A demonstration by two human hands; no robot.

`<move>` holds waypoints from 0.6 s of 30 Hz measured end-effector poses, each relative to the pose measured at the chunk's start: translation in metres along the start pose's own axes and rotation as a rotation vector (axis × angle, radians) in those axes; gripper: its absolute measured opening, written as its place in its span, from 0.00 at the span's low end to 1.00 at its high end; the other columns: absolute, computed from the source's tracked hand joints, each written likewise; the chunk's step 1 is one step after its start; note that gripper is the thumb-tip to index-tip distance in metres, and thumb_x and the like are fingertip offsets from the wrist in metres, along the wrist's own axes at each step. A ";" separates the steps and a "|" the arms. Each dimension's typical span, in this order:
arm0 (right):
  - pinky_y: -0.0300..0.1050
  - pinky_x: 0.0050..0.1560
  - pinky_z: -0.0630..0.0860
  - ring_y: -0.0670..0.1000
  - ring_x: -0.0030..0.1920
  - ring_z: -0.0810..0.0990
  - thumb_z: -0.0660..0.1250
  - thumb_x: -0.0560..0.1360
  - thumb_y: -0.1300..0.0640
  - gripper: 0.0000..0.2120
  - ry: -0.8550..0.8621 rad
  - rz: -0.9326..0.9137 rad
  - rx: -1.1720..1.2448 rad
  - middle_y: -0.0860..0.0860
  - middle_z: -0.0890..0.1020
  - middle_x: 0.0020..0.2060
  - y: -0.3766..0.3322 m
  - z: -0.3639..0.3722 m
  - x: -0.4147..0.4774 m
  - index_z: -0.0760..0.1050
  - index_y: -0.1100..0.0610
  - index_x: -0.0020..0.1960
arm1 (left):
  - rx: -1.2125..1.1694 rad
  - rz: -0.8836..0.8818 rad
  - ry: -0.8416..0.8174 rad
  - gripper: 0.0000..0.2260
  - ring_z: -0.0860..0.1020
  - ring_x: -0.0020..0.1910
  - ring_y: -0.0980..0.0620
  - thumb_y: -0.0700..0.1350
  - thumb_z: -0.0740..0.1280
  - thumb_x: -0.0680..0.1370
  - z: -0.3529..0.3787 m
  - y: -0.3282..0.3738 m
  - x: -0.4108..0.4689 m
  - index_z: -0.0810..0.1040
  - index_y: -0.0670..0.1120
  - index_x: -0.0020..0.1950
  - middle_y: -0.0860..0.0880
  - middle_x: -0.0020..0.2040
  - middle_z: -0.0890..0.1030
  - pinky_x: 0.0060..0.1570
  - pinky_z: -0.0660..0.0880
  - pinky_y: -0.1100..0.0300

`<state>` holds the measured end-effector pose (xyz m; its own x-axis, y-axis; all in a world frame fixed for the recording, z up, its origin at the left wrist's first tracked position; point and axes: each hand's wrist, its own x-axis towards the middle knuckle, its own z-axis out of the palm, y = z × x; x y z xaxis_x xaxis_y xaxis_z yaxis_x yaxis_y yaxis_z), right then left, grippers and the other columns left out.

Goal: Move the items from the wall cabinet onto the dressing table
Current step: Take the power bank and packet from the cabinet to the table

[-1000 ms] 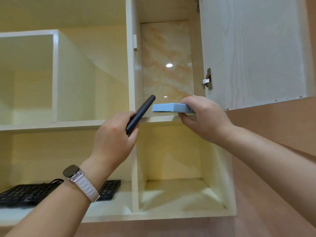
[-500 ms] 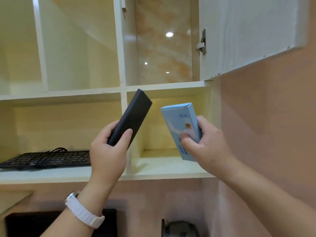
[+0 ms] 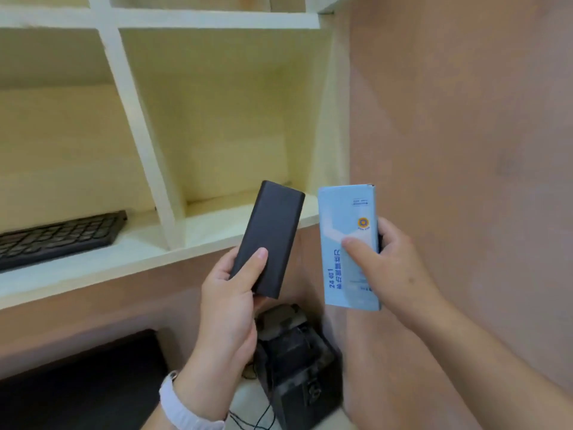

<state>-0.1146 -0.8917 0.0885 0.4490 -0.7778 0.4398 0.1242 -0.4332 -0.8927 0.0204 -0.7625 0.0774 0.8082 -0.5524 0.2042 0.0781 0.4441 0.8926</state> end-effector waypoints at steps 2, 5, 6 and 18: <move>0.48 0.40 0.80 0.48 0.40 0.84 0.67 0.75 0.60 0.04 0.057 0.064 -0.023 0.48 0.84 0.40 0.006 0.006 -0.016 0.77 0.52 0.46 | -0.051 -0.097 -0.078 0.05 0.82 0.35 0.56 0.37 0.67 0.76 -0.007 -0.008 -0.002 0.79 0.45 0.50 0.50 0.40 0.85 0.29 0.77 0.62; 0.53 0.42 0.81 0.51 0.40 0.84 0.67 0.75 0.61 0.03 0.125 0.161 -0.066 0.50 0.84 0.40 0.015 0.017 -0.044 0.77 0.54 0.46 | -0.121 -0.251 -0.206 0.07 0.82 0.36 0.52 0.35 0.66 0.76 -0.023 -0.020 -0.003 0.78 0.42 0.53 0.46 0.42 0.85 0.31 0.78 0.60; 0.54 0.43 0.81 0.52 0.42 0.84 0.67 0.75 0.61 0.03 0.145 0.195 -0.082 0.51 0.84 0.41 0.018 0.020 -0.054 0.77 0.55 0.47 | -0.126 -0.298 -0.249 0.08 0.82 0.37 0.50 0.35 0.66 0.76 -0.029 -0.025 -0.003 0.78 0.42 0.54 0.45 0.44 0.85 0.33 0.78 0.58; 0.38 0.32 0.78 0.47 0.39 0.85 0.65 0.78 0.61 0.06 0.402 0.501 -0.219 0.48 0.86 0.42 0.020 0.039 -0.187 0.79 0.53 0.50 | -0.297 -0.773 -0.720 0.19 0.80 0.52 0.43 0.37 0.67 0.72 -0.071 -0.100 -0.037 0.78 0.40 0.63 0.37 0.57 0.82 0.47 0.78 0.53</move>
<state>-0.1619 -0.7374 -0.0158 0.0366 -0.9992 0.0185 -0.2144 -0.0260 -0.9764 0.0241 -0.7363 -0.0485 -0.0422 -0.9945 -0.0956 0.6323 -0.1007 0.7682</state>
